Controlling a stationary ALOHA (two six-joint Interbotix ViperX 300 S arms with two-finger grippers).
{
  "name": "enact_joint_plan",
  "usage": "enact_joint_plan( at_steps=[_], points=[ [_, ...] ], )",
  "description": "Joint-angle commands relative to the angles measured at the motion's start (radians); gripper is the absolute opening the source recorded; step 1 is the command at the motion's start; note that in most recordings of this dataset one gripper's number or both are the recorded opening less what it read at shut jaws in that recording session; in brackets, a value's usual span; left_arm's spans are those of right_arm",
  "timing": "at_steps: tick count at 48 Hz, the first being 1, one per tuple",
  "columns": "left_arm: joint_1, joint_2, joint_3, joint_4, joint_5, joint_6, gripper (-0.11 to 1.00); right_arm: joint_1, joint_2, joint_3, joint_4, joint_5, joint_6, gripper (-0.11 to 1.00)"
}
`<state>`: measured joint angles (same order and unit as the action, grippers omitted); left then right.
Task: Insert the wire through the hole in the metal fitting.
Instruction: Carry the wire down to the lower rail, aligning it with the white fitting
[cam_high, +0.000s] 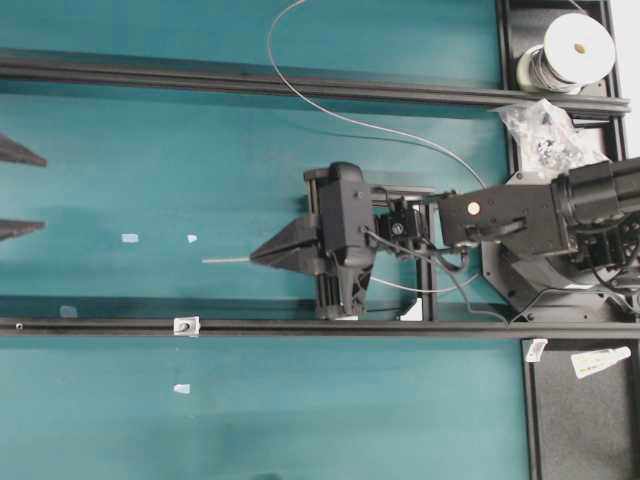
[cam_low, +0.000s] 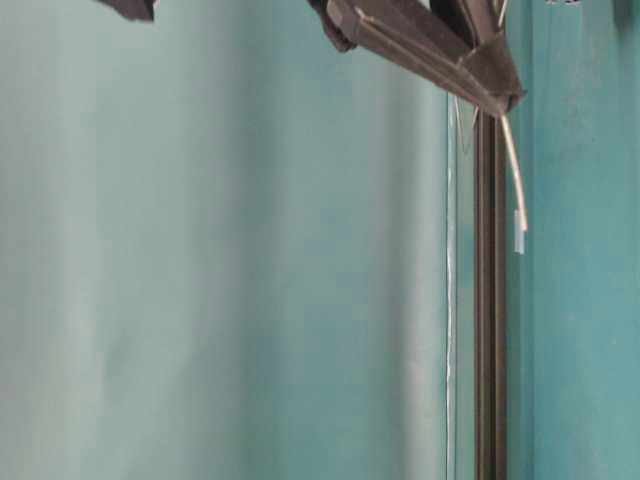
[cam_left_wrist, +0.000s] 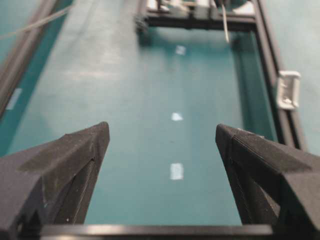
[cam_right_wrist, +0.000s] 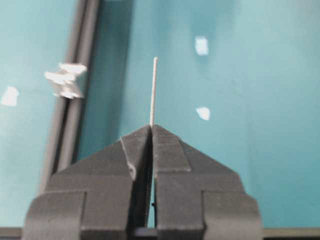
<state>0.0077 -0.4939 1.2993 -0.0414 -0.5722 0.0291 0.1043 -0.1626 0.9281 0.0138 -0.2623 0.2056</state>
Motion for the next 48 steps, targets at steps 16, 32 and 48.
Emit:
enact_joint_plan(
  at_steps=[16,32,48],
  points=[
    [-0.098,0.021,-0.025,-0.018,-0.051,-0.009,0.82,0.117,-0.018,-0.011,0.118,-0.04,0.002,-0.01],
    [-0.172,0.109,-0.041,-0.021,-0.057,-0.051,0.82,0.21,0.049,0.003,0.259,-0.129,-0.006,-0.01],
    [-0.207,0.198,-0.002,-0.028,-0.178,-0.137,0.82,0.313,0.107,0.095,0.462,-0.379,-0.112,-0.01]
  ],
)
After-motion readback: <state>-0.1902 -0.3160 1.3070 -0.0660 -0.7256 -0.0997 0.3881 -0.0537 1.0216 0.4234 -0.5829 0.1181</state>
